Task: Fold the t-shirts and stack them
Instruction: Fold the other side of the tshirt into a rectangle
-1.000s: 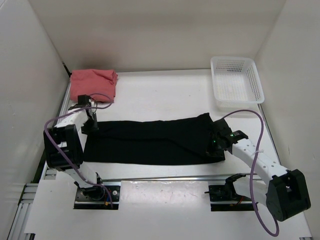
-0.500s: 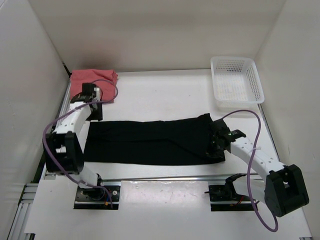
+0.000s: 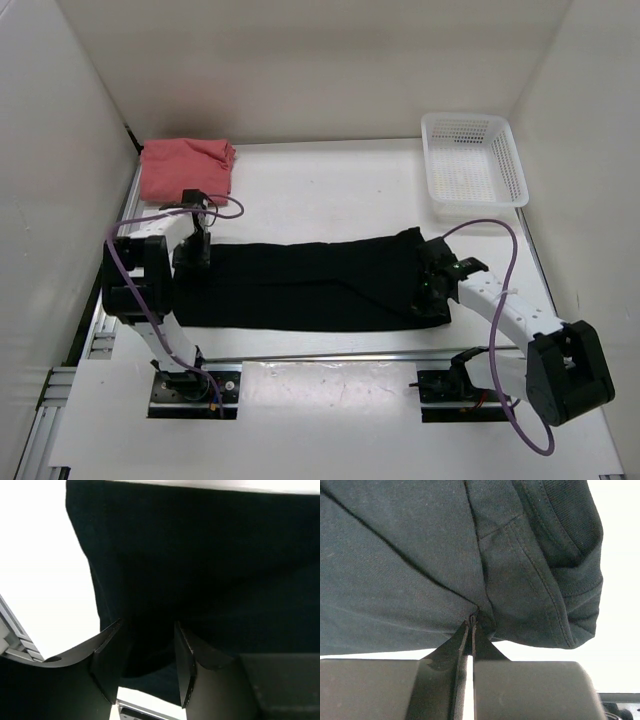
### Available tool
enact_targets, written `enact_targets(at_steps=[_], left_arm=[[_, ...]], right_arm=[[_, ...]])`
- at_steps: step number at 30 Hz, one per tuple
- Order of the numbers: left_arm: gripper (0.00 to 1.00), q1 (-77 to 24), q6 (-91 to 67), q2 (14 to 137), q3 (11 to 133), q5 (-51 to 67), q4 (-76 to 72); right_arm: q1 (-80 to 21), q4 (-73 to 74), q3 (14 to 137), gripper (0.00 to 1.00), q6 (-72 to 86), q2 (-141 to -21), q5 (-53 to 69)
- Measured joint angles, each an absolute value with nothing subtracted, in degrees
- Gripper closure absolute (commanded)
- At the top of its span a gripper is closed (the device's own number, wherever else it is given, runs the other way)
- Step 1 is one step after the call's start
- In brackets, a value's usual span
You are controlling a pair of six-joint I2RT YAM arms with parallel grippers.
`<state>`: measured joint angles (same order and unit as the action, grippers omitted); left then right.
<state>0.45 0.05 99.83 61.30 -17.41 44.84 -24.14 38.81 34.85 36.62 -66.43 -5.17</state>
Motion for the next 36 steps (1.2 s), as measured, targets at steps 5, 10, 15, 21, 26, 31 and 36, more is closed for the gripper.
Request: enact_targets(at_steps=[5, 10, 15, 21, 26, 31, 36], left_arm=[[0.27, -3.07, 0.21, 99.61, 64.62, -17.45, 45.34], [0.21, -9.28, 0.03, 98.67, 76.29, -18.7, 45.69], [0.21, -20.88, 0.01, 97.76, 89.43, -14.85, 44.8], [0.29, -39.4, 0.05, 109.4, 105.47, 8.6, 45.21], [0.31, -45.76, 0.01, 125.6, 113.62, 18.57, 42.54], [0.36, -47.72, -0.01, 135.24, 113.71, 20.73, 42.09], [0.38, -48.07, -0.08, 135.5, 114.17, 20.84, 40.84]], right_arm=[[-24.14, 38.7, 35.64, 0.88, 35.59, -68.73, -5.21], [-24.14, 38.72, 35.88, 0.88, 35.14, -68.86, -5.21], [-24.08, 38.44, 35.88, 0.88, 35.2, -68.86, -4.91], [-20.67, 36.53, 35.81, 0.88, 36.12, -68.86, -1.08], [-16.67, 33.61, 34.76, 0.89, 37.32, -69.41, 3.38], [-14.2, 32.29, 32.82, 0.89, 37.67, -70.39, 5.8], [-12.25, 31.38, 32.01, 0.89, 38.0, -70.57, 7.38]])
